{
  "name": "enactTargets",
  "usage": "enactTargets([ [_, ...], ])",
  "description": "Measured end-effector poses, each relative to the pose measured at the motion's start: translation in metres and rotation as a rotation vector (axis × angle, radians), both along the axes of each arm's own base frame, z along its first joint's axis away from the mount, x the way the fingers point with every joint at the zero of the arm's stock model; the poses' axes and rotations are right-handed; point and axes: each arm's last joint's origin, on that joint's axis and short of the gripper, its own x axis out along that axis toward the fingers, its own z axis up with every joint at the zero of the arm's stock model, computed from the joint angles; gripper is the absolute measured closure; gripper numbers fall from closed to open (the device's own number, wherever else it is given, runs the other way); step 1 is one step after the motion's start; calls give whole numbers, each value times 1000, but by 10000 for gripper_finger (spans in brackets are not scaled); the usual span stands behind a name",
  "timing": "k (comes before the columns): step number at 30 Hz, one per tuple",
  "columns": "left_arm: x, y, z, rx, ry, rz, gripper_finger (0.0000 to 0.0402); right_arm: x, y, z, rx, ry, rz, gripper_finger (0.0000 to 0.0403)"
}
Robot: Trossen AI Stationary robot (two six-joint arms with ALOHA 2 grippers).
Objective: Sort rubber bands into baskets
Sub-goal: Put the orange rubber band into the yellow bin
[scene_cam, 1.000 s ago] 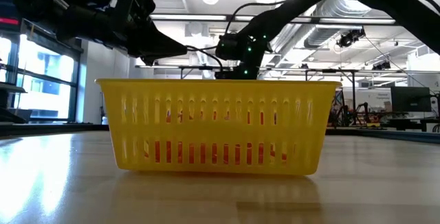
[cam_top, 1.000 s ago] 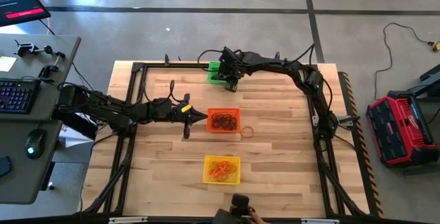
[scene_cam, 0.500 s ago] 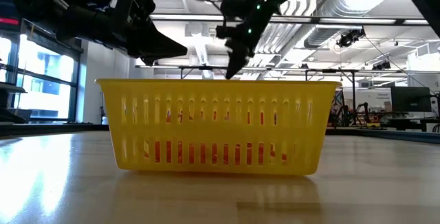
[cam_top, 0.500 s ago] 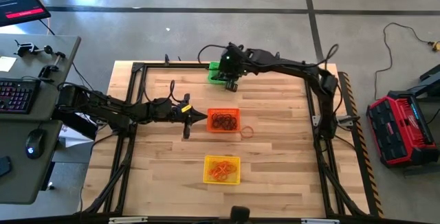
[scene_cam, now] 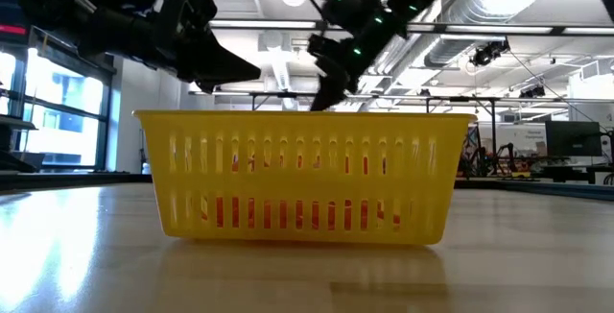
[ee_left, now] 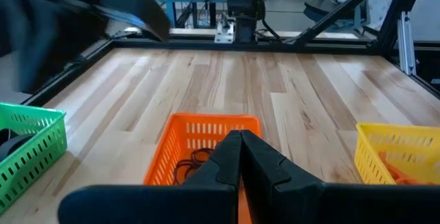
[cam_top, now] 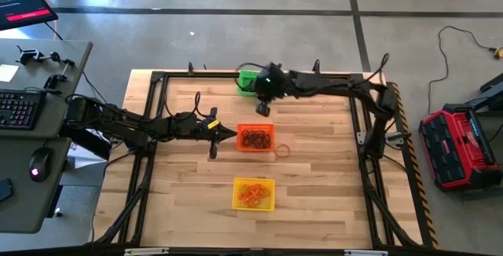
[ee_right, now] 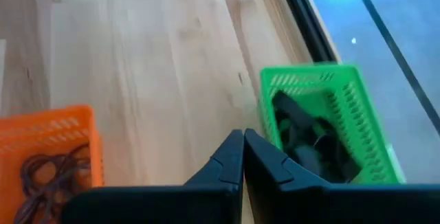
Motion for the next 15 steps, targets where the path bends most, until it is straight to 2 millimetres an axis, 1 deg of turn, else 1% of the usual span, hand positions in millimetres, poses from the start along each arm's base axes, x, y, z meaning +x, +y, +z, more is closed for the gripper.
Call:
enactTargets([
  [3,0,0,0,-1,4,-3,401,-19,16,-22,19,-65,-28,403],
  [5,0,0,0,-1,4,-3,401,-33,30,-36,39,-90,-29,403],
  [7,0,0,0,-1,3,-3,401,-47,45,-43,53,-129,-19,403],
  [11,0,0,1,0,-11,-3,401,-72,75,-56,82,-137,15,403],
  [15,0,0,1,0,-12,-2,401,-89,102,-58,79,-137,28,403],
])
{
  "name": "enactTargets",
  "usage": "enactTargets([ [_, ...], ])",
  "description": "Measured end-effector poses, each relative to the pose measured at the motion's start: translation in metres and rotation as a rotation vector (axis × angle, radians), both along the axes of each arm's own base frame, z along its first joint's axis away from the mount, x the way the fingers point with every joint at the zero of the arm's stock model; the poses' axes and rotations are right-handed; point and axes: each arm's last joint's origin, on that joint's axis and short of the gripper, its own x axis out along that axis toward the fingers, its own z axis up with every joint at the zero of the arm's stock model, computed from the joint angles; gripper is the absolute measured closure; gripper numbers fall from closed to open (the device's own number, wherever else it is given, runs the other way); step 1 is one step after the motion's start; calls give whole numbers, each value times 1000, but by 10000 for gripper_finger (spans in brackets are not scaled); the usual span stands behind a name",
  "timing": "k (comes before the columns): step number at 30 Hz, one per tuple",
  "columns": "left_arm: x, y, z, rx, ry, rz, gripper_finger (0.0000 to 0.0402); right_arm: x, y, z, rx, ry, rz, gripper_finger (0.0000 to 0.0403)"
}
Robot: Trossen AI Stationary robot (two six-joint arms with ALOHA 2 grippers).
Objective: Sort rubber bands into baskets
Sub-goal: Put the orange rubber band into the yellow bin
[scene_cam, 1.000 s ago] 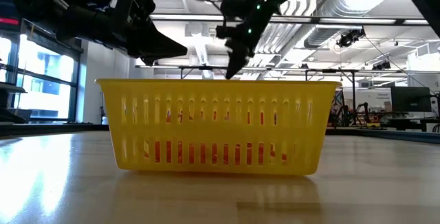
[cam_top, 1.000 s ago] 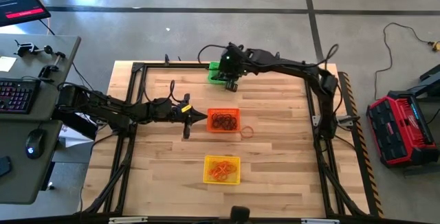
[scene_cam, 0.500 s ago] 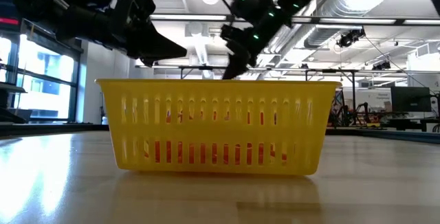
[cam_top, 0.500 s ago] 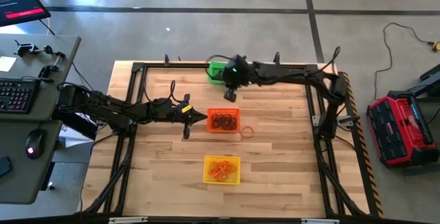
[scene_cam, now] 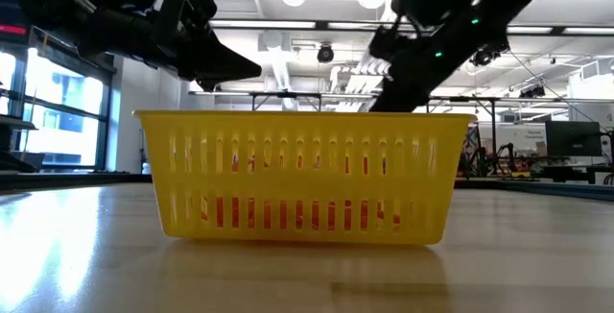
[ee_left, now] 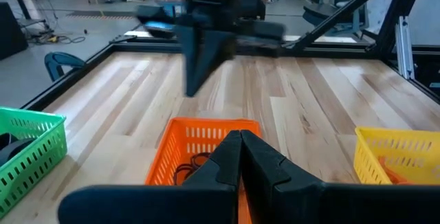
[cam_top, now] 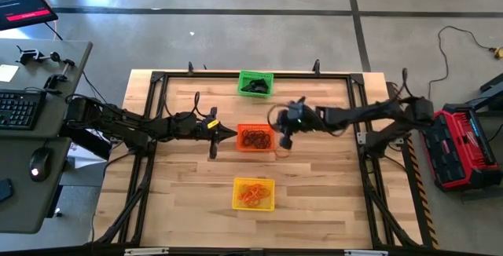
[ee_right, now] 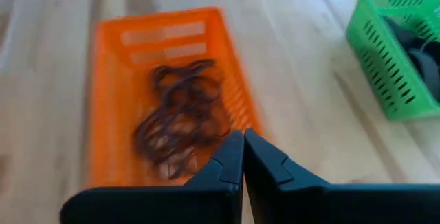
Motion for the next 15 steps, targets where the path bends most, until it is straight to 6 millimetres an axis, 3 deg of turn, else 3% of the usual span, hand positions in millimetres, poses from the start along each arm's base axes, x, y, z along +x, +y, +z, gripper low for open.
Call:
enactTargets([
  [8,0,0,0,-1,1,1,401,-20,48,1,39,23,-26,390],
  [15,0,0,0,-2,1,2,401,-26,89,-16,102,124,-22,296],
])
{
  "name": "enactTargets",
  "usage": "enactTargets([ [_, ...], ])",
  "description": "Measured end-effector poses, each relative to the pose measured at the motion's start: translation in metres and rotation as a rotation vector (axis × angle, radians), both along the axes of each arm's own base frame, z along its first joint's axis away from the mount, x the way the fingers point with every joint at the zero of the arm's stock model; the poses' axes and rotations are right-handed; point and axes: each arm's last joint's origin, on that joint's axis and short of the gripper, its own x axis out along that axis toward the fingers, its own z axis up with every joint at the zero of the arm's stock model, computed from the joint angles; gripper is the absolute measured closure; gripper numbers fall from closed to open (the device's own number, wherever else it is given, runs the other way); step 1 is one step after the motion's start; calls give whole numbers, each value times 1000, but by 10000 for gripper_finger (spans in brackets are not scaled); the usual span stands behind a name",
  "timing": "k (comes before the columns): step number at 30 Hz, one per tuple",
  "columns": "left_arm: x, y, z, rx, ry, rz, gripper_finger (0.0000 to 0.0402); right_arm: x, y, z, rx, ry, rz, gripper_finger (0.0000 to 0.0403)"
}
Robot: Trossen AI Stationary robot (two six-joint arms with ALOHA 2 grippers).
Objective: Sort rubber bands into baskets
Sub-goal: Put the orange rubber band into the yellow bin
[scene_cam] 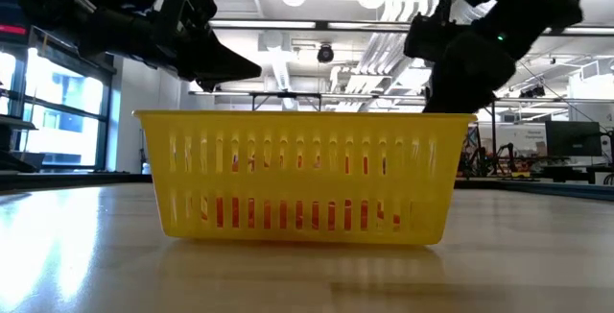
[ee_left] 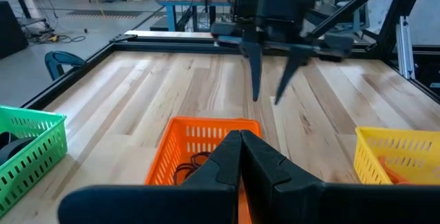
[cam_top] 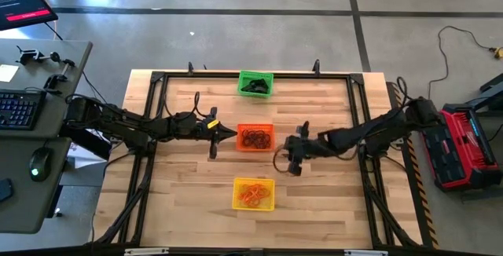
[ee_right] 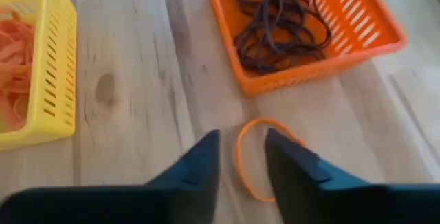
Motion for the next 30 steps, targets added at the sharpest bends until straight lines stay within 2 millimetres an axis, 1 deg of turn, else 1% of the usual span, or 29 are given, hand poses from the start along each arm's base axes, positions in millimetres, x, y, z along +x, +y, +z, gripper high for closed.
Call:
enactTargets([
  [3,0,0,0,0,0,1,401,0,10,-7,-17,7,-56,237],
  [6,0,0,0,0,0,2,401,0,14,-15,-24,30,-110,183],
  [9,0,0,0,-7,0,3,401,-1,14,-24,-31,71,-142,150],
  [11,0,0,0,-7,0,2,401,-2,12,-30,-37,113,-160,141],
  [16,0,0,0,-8,1,0,401,0,7,-48,-65,196,-182,137],
  [20,0,0,0,-8,2,0,401,3,5,-56,-70,207,-192,137],
  [23,0,0,-1,-8,6,0,401,5,4,-56,-66,200,-196,141],
  [26,0,0,0,-9,3,0,401,6,4,-56,-57,179,-193,164],
  [28,0,0,0,-16,-1,1,401,8,5,-56,-31,163,-180,193],
  [30,0,0,0,-24,-1,3,401,10,6,-55,-13,153,-159,233],
])
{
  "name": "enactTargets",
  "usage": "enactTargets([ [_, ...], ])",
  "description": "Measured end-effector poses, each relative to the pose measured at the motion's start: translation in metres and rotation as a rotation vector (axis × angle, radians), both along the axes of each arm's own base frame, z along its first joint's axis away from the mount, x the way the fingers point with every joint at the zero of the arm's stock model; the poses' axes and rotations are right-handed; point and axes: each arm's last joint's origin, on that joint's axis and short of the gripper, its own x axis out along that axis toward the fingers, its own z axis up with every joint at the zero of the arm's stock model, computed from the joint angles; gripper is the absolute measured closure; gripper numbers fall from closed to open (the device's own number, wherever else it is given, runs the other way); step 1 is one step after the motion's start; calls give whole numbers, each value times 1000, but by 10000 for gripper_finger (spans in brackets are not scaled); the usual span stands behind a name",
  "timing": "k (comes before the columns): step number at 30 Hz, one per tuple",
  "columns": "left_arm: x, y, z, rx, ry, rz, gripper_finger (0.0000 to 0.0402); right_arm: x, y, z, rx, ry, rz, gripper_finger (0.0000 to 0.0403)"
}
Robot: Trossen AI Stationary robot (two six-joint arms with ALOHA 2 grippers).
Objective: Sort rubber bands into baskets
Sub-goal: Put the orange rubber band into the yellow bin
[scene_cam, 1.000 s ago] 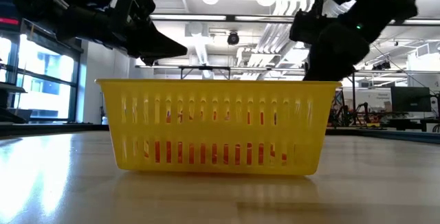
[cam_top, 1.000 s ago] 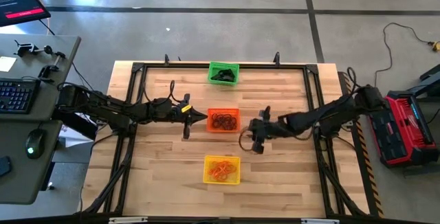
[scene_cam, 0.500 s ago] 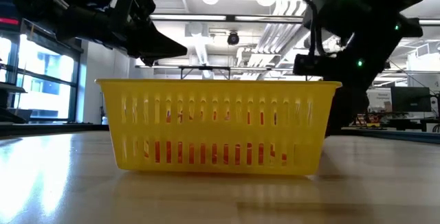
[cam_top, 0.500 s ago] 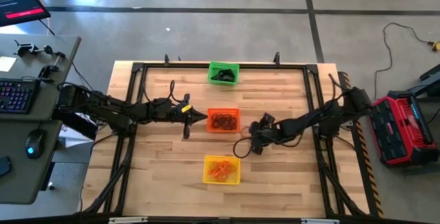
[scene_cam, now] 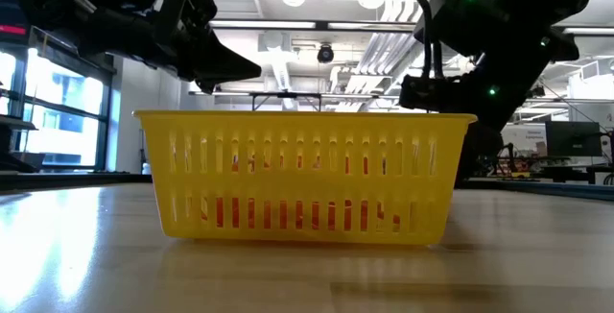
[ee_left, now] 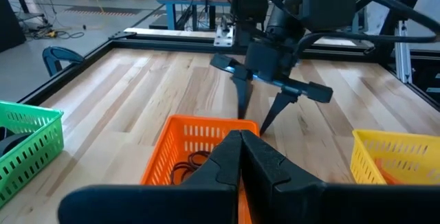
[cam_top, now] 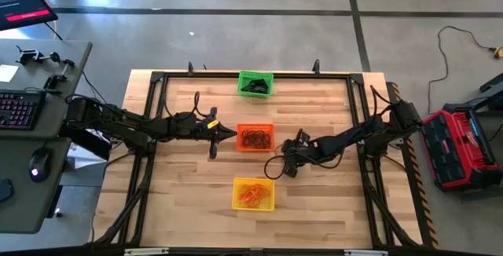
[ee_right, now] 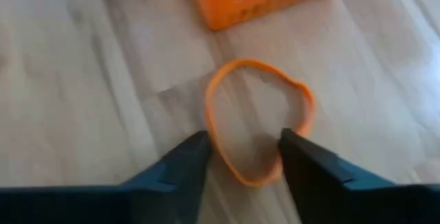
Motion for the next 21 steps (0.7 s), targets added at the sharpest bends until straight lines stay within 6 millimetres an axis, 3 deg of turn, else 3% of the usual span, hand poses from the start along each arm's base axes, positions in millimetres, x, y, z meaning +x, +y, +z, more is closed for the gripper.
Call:
enactTargets([
  [5,0,0,0,-2,0,0,401,1,2,0,39,1,57,361],
  [7,0,0,0,-2,0,0,401,2,3,1,47,2,70,391],
  [14,0,0,0,-2,0,0,401,5,14,13,78,66,115,397],
  [21,0,0,0,-2,-1,0,401,21,36,51,95,86,190,401],
])
